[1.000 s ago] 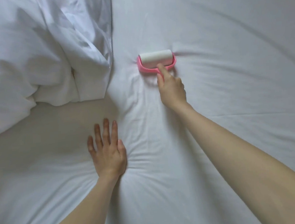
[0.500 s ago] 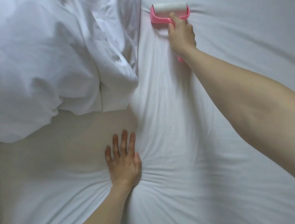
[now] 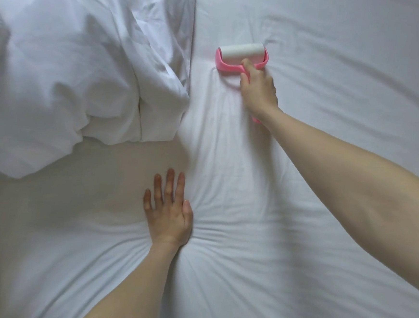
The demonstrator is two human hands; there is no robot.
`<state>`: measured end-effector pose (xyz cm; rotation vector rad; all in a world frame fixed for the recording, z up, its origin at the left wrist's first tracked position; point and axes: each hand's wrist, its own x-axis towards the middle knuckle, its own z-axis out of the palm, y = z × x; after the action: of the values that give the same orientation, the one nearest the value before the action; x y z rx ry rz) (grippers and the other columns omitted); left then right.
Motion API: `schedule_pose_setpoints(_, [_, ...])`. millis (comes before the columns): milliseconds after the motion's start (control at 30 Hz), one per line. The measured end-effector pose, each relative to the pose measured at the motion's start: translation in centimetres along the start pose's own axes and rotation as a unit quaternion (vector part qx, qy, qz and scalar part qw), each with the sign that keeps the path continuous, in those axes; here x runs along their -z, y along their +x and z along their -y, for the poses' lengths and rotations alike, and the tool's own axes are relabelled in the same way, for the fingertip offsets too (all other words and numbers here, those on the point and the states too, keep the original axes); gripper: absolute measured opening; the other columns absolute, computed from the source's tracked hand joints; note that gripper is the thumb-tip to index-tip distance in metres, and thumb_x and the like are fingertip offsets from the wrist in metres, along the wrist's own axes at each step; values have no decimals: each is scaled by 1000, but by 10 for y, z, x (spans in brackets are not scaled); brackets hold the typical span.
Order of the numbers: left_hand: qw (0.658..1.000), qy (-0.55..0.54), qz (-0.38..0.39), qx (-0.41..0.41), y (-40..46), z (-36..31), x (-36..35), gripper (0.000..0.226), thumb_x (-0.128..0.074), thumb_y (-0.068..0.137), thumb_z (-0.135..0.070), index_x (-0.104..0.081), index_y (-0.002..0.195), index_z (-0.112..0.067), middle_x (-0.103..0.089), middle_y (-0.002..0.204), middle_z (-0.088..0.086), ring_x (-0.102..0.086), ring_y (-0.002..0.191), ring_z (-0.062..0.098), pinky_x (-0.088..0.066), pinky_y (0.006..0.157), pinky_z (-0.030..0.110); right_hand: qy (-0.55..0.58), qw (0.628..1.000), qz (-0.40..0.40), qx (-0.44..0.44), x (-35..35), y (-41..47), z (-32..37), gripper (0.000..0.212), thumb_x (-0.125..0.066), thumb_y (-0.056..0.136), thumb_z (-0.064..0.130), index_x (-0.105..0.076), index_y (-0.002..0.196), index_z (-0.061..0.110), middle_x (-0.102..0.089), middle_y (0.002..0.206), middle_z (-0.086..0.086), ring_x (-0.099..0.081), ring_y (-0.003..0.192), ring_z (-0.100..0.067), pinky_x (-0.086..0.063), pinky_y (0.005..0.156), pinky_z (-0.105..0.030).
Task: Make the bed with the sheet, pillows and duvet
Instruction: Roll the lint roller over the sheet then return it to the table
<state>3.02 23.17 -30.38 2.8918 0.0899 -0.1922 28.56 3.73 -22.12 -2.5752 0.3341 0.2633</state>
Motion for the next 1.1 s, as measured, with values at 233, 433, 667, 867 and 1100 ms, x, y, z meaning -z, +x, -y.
schedule_pose_setpoints(233, [1000, 8, -7, -4, -2, -3, 4, 65, -30, 87, -32, -20, 151, -23, -16, 159, -1, -12, 146, 24, 1, 114, 42, 35, 999, 7, -33, 4, -76, -25, 42, -32, 101, 33, -39, 142, 33, -56, 127, -12, -52, 112, -35, -44, 94, -43])
schedule_pose_setpoints(433, [1000, 17, -10, -7, -9, -6, 17, 62, -26, 90, -34, -23, 151, -24, -17, 160, 0, -14, 147, 24, -7, 114, 45, 28, 998, 29, -49, -3, -181, -74, 42, -33, 101, 35, -37, 143, 39, -59, 111, -19, -55, 102, -40, -47, 87, -45])
schedule_pose_setpoints(667, [999, -25, 7, -45, -51, -15, 36, 59, -20, 92, -29, -34, 147, -17, -22, 159, 2, -14, 148, 22, -11, 114, 47, 30, 996, 42, -74, -6, -339, -136, 41, -35, 102, 35, -38, 142, 39, -53, 79, -14, -57, 82, -40, -45, 70, -42])
schedule_pose_setpoints(867, [987, -132, -3, -88, -178, -46, 35, 46, -31, 87, -18, -59, 123, -12, -45, 147, 4, -32, 141, 21, -19, 111, 43, -4, 996, 63, -69, 1, -444, -176, 42, -37, 102, 31, -38, 144, 34, -61, 85, -21, -59, 82, -43, -44, 67, -42])
schedule_pose_setpoints(1100, [983, -163, 67, -44, -303, -73, 44, 38, -42, 88, -6, -59, 121, -13, -46, 146, 0, -29, 143, 18, -17, 110, 35, -28, 990, 86, -105, 6, -562, -219, 44, -40, 101, 30, -36, 145, 35, -66, 93, -19, -60, 85, -42, -46, 67, -42])
